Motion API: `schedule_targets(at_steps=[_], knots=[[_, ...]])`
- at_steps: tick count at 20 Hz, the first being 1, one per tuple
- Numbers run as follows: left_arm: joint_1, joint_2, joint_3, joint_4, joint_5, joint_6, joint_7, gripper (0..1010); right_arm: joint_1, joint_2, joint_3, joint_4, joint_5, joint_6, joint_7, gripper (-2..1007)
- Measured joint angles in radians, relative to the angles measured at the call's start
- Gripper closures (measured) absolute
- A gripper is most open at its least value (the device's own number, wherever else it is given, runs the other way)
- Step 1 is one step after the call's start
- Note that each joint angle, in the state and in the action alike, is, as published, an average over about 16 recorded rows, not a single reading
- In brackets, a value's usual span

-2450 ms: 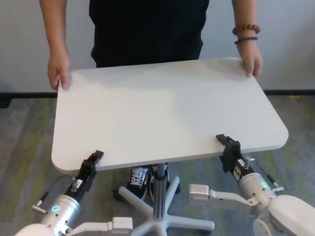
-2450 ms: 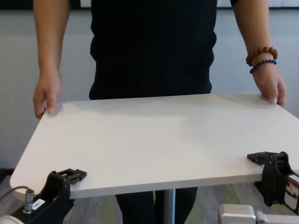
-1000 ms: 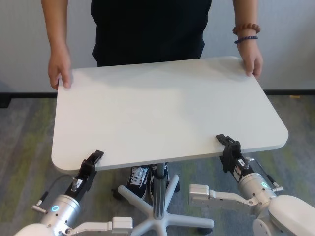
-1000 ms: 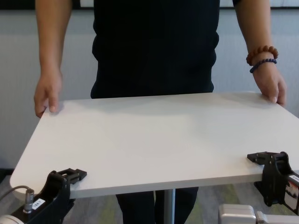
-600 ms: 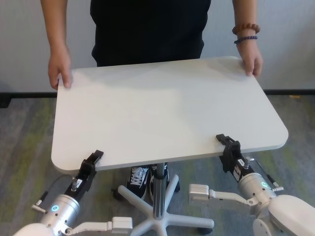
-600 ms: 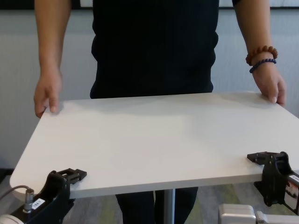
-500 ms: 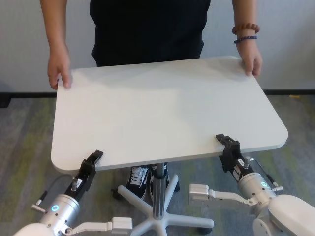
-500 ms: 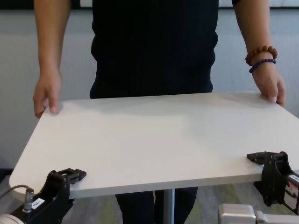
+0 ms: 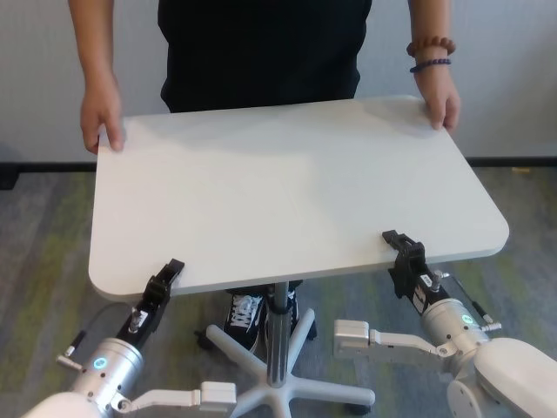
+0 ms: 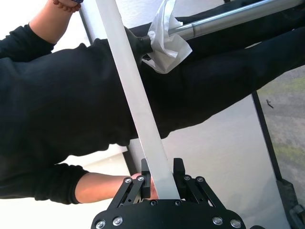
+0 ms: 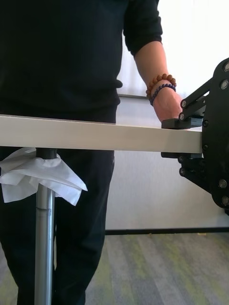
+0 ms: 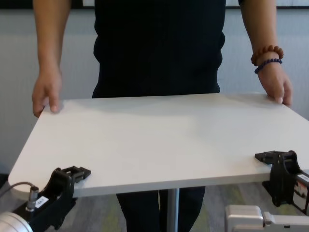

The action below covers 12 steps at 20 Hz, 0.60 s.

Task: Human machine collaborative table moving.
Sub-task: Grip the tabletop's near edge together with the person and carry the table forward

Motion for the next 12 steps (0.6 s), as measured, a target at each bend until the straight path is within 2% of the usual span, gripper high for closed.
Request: schedule_targets(at_steps=[12], knots=[[-0.018,0.001,0.004,-0.033,0.013,0.005,-0.021,716,-0.003,0.005,0.024,-0.032,-0.031,-0.009,0.008,785]])
